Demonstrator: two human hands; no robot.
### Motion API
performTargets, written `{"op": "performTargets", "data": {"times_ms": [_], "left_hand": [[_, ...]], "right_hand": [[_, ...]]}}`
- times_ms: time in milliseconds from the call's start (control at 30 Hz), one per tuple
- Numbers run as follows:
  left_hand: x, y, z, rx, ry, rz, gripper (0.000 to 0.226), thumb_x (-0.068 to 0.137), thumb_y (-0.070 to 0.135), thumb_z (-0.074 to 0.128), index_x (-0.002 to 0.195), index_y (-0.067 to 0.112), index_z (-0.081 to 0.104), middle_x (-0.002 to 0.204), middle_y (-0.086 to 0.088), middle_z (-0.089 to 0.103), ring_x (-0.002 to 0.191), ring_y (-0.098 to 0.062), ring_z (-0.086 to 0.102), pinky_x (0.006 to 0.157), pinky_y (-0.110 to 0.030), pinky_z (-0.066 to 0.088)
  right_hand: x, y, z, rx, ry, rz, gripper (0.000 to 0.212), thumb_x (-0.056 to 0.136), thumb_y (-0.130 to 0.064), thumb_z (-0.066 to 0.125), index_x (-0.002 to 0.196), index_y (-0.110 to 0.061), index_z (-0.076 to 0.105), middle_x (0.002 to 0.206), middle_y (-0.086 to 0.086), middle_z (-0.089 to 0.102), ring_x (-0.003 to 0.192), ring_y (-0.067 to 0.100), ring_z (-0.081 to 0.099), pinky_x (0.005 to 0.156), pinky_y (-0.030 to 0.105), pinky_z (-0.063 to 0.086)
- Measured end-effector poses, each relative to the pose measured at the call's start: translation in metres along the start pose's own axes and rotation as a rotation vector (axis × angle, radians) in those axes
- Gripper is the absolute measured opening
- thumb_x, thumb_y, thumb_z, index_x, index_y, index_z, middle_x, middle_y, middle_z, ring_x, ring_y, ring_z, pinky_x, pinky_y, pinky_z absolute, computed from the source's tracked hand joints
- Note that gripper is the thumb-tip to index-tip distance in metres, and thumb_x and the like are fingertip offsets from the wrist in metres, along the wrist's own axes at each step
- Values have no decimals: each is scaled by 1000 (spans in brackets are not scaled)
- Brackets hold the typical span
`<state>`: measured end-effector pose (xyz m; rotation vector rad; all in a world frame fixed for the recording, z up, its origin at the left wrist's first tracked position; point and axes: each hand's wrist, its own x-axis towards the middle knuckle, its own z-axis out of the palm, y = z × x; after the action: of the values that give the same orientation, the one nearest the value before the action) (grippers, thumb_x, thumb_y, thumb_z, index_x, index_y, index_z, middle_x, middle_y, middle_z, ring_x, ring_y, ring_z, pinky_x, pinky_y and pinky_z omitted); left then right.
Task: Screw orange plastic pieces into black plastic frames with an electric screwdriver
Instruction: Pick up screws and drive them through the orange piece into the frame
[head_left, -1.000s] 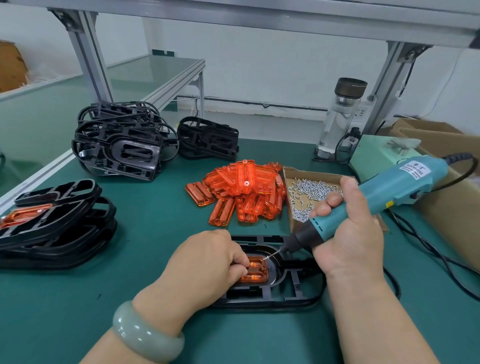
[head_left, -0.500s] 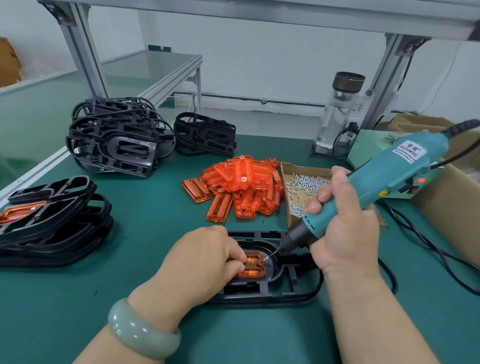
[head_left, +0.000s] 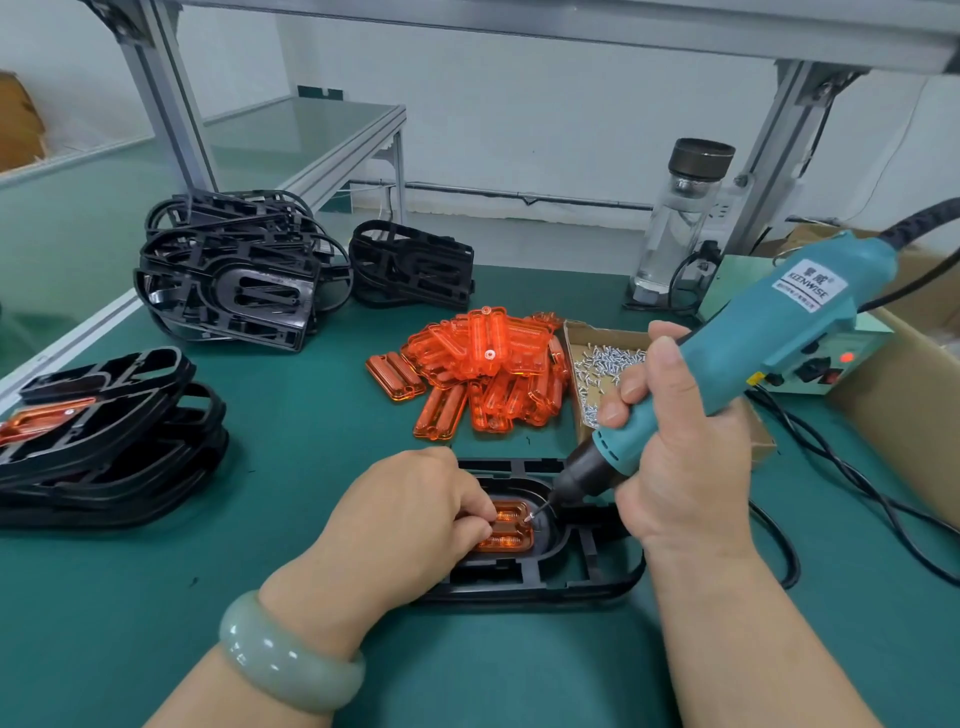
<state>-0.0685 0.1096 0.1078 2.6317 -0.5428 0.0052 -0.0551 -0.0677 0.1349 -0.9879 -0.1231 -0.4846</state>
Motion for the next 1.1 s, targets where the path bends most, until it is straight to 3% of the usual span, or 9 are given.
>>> {"op": "performTargets", "data": {"times_ms": [200, 400, 533, 667, 800, 933, 1100], "left_hand": [[1, -1, 0, 21, -5, 2, 16, 86, 39, 60, 97, 40, 70, 81, 15, 46, 80, -7, 47, 74, -27, 45], [2, 2, 0, 76, -1, 43, 18, 84, 43, 60, 98, 38, 70, 82, 10, 50, 87, -11, 50, 77, -30, 45], [5, 7, 4, 124, -7, 84, 21, 86, 38, 55, 100, 33, 70, 93, 7, 55, 94, -14, 53, 82, -32, 44], [5, 7, 6, 112, -9, 66, 22, 88, 38, 54, 103, 34, 69, 95, 7, 54, 96, -14, 53, 83, -33, 44], [4, 7, 5, 100, -10, 50, 22, 87, 38, 54, 104, 36, 68, 93, 8, 51, 95, -15, 53, 82, -34, 46], [4, 8, 5, 115, -2, 43, 23, 88, 39, 55, 107, 37, 67, 95, 8, 52, 97, -16, 53, 82, -34, 46], [4, 9, 5, 121, -3, 31, 23, 89, 39, 54, 109, 38, 67, 96, 10, 53, 97, -15, 54, 83, -34, 47]], "right_hand": [[-4, 2, 6, -64, -132, -42, 12, 87, -21, 60, 98, -19, 57, 57, -6, 51, 48, 11, 48, 51, 22, 42], [-2, 3, 14, -84, -339, -15, 51, 73, -50, 79, 106, -18, 58, 63, -7, 54, 50, 11, 51, 54, 23, 43], [1, 6, 23, -89, -447, 31, 55, 70, -52, 79, 107, -17, 60, 64, -6, 53, 49, 11, 50, 53, 22, 43], [1, 9, 28, -111, -499, 48, 49, 74, -45, 80, 108, -16, 61, 63, -4, 53, 48, 11, 48, 54, 21, 43], [0, 9, 22, -84, -461, 13, 22, 79, -25, 69, 101, -22, 66, 60, -4, 52, 47, 12, 46, 53, 22, 41], [0, 4, 15, -17, -399, 32, 41, 72, -37, 82, 103, -17, 63, 60, -5, 51, 46, 11, 46, 52, 21, 42], [-1, 3, 13, -25, -353, 8, 23, 77, -24, 64, 98, -17, 60, 57, -5, 50, 44, 11, 45, 51, 21, 41]]}}
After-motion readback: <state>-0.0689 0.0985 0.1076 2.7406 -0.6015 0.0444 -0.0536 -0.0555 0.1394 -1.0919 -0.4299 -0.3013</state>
